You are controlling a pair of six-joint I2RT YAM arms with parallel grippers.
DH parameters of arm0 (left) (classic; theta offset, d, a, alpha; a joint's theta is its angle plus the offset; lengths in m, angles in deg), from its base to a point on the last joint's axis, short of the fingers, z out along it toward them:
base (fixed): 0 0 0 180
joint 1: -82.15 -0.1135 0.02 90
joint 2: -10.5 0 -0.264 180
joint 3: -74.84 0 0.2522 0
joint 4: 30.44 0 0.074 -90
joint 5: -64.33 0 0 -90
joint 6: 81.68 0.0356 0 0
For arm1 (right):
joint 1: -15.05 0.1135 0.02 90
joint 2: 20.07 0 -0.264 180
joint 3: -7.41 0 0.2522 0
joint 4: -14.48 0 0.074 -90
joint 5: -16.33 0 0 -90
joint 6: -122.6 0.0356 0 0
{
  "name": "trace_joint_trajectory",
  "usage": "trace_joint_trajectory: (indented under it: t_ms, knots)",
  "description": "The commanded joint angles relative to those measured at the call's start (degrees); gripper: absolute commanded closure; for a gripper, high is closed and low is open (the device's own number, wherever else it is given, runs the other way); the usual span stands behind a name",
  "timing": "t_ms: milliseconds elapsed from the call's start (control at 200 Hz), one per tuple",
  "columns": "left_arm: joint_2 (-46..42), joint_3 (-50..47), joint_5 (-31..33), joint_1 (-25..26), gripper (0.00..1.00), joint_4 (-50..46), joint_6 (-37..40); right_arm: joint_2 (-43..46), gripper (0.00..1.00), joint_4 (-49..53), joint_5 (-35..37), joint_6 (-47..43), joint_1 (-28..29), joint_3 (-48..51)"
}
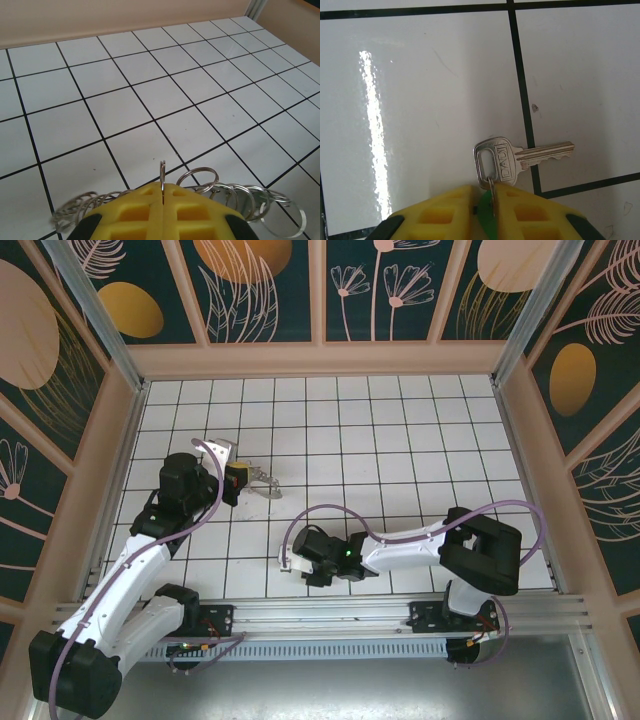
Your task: Put the keys on the keyring
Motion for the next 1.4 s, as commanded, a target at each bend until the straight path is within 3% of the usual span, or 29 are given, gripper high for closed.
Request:
trace_joint_trajectory:
  t_ms: [0, 375, 1156, 1391]
  knots:
    - [-0.84, 1.08, -1.35, -0.32, 1.00, 1.14, 1.28, 0.56, 0.83, 0.38, 1.56, 0.29, -0.01, -0.63]
    - [-0.84, 1.07, -1.79, -0.33, 1.00, 1.27, 1.24, 1.89, 0.88, 0.28, 1.86, 0.66, -0.41, -0.38]
    - [-1.19, 1.19, -1.30, -0.25, 1.00, 1.07, 1.51, 2.17, 0.87, 0.00, -0.24, 0.28, -1.29, 0.46]
    - [-1.37, 1.20, -1.01, -0.33, 1.00, 0.96, 1.59, 2.12, 0.99, 0.38, -0.20, 0.07, -1.44, 0.54]
